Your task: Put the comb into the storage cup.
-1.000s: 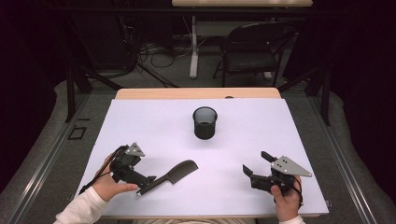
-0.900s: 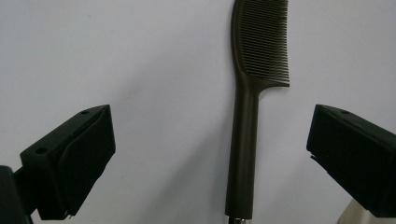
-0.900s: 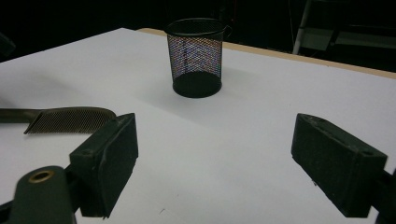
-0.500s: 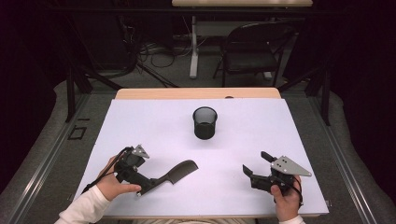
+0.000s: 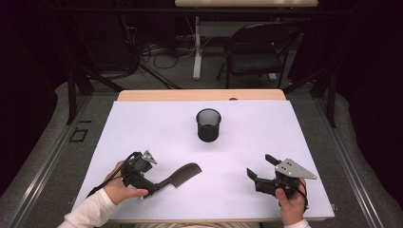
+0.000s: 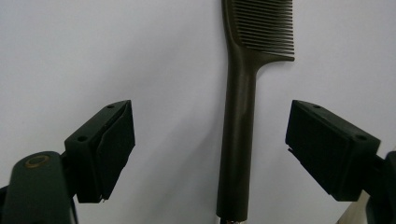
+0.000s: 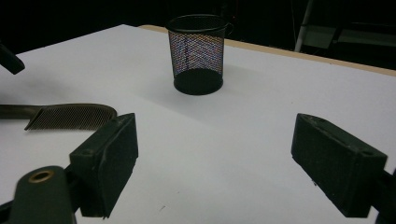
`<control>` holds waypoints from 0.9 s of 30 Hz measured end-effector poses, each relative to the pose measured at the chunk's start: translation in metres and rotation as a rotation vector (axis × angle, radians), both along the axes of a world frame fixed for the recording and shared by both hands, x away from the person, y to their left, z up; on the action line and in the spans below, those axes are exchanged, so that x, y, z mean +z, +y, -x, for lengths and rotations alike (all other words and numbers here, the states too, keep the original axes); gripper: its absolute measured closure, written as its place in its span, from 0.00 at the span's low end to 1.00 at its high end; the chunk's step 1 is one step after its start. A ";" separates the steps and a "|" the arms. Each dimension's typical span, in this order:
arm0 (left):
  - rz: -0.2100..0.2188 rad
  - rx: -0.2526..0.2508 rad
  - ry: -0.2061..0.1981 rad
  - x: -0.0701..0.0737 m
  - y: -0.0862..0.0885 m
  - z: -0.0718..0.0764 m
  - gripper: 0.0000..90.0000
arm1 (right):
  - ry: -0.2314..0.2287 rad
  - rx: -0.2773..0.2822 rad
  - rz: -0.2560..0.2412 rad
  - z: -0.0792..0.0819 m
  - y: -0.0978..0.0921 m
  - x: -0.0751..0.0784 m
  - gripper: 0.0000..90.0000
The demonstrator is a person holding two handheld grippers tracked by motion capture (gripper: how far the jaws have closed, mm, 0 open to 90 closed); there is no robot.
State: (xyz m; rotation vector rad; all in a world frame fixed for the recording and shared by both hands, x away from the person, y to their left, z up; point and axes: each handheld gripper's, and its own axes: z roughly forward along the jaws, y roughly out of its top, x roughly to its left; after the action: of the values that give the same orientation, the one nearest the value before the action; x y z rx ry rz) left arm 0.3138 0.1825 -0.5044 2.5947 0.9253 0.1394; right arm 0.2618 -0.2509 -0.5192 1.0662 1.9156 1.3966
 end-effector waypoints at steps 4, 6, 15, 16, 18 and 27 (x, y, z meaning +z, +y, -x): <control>-0.025 -0.005 0.015 -0.002 -0.003 0.001 0.25 | 0.001 0.002 0.001 0.000 0.000 0.000 0.16; -0.038 -0.012 0.017 -0.003 -0.004 0.001 0.29 | -0.001 0.002 0.001 -0.001 0.000 0.000 0.16; -0.046 -0.021 0.023 -0.007 -0.008 0.002 0.41 | 0.001 0.003 0.000 -0.001 0.000 -0.001 0.16; -0.045 -0.029 0.019 -0.007 -0.008 0.002 0.41 | 0.004 0.003 -0.002 0.000 0.000 -0.001 0.16; -0.035 -0.033 0.020 -0.008 -0.008 0.002 0.47 | 0.004 0.002 -0.002 0.000 0.001 -0.001 0.16; -0.047 -0.057 0.065 -0.011 -0.012 0.004 0.55 | 0.001 0.007 0.003 -0.001 0.001 -0.001 0.16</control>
State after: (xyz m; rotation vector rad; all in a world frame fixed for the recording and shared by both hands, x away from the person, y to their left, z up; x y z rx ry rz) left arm 0.3101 0.1705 -0.5152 2.6803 0.8792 0.0631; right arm 0.2627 -0.2503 -0.5201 1.0607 1.9231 1.3971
